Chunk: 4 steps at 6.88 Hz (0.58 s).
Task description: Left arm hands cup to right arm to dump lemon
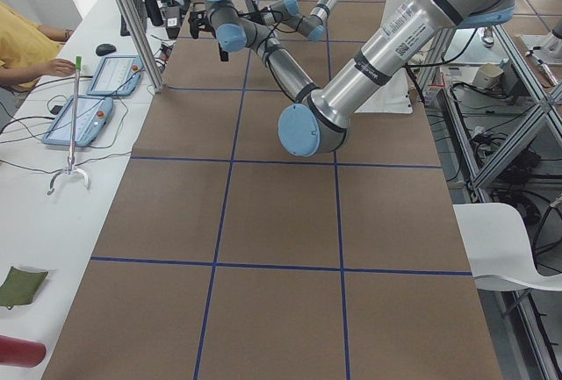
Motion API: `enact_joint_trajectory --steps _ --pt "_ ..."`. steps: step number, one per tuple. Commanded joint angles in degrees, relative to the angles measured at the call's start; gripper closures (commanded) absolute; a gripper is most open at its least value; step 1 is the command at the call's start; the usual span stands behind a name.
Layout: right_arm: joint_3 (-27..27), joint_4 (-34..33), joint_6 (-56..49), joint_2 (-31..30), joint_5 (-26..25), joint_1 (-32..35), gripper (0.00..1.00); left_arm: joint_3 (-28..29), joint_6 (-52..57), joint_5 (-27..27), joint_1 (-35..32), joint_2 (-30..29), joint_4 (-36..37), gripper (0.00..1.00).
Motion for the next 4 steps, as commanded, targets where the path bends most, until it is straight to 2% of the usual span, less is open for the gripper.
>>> enact_joint_trajectory --steps 1,3,4 --pt "-0.09 -4.18 -5.16 2.58 -0.86 -1.26 1.00 0.36 -4.25 0.92 1.44 -1.70 -0.27 0.00" --pt "-0.09 -8.07 -4.64 5.66 -10.31 -6.17 1.00 0.36 -8.30 4.15 2.92 -2.67 -0.27 0.00" --pt "-0.09 -7.82 -3.94 5.59 -12.62 -7.32 1.00 0.28 -8.49 4.61 3.28 -2.59 -0.27 0.01"
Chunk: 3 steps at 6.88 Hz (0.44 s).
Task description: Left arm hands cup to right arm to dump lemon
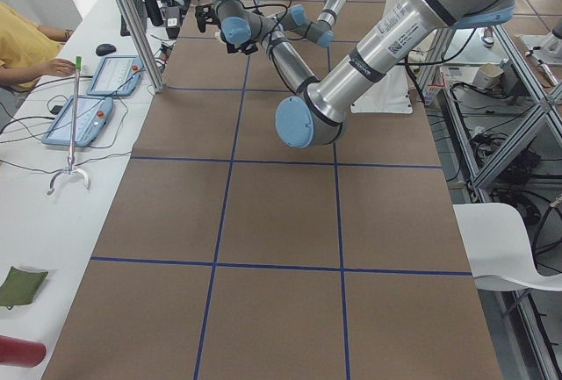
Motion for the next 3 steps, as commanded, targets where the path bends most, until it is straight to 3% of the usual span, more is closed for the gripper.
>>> enact_joint_trajectory --steps 1,2,3 --pt "0.00 -0.28 3.47 0.38 -3.81 -2.36 1.00 -0.16 -1.51 1.13 0.74 -0.13 -0.44 0.02" --pt "0.08 -0.11 4.19 0.55 -4.69 -2.63 1.00 -0.16 -2.21 1.13 1.08 -0.04 -1.14 0.07" --pt "0.17 -0.11 4.20 0.64 -4.87 -2.63 1.00 -0.16 -2.13 1.13 1.35 0.05 -1.24 0.21"
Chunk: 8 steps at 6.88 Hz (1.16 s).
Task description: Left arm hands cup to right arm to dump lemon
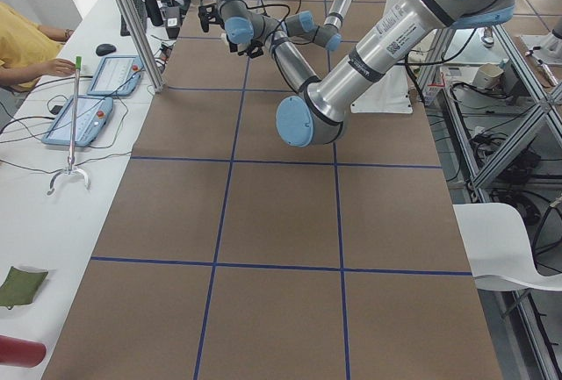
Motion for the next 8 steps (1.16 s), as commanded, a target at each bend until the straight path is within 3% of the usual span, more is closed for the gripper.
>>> enact_joint_trajectory --steps 1,2,8 --pt "0.44 0.24 0.55 0.21 -0.65 -0.20 1.00 -0.02 -0.24 0.04 0.85 0.09 -1.11 0.41" --pt "0.45 1.55 0.63 0.21 -0.65 -0.29 1.00 0.07 -0.24 0.04 1.55 0.26 -2.43 0.53" --pt "0.54 3.06 0.63 0.21 -0.65 -0.55 1.00 0.07 -0.15 1.27 3.23 0.44 -2.53 0.62"
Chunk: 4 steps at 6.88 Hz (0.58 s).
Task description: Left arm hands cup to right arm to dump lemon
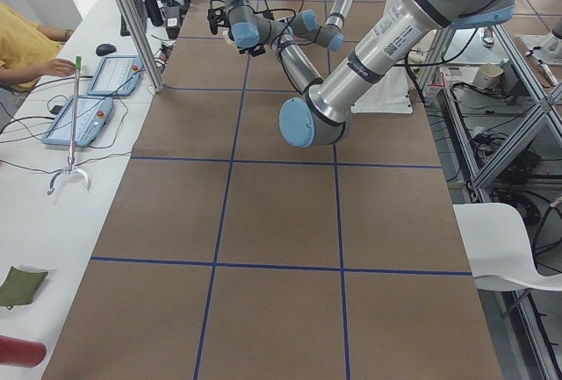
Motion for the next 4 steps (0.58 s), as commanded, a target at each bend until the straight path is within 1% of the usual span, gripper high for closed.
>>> enact_joint_trajectory --steps 1,2,4 --pt "0.09 0.11 0.05 0.00 -0.07 -0.01 1.00 -0.04 0.00 0.19 0.18 0.03 0.00 0.66" --pt "0.09 0.11 0.05 0.00 -0.07 -0.01 1.00 0.04 0.00 0.19 0.26 0.03 0.00 0.72" --pt "0.09 0.11 -0.04 -0.09 -0.06 -0.09 1.00 0.04 0.00 0.19 0.35 0.03 0.00 0.77"
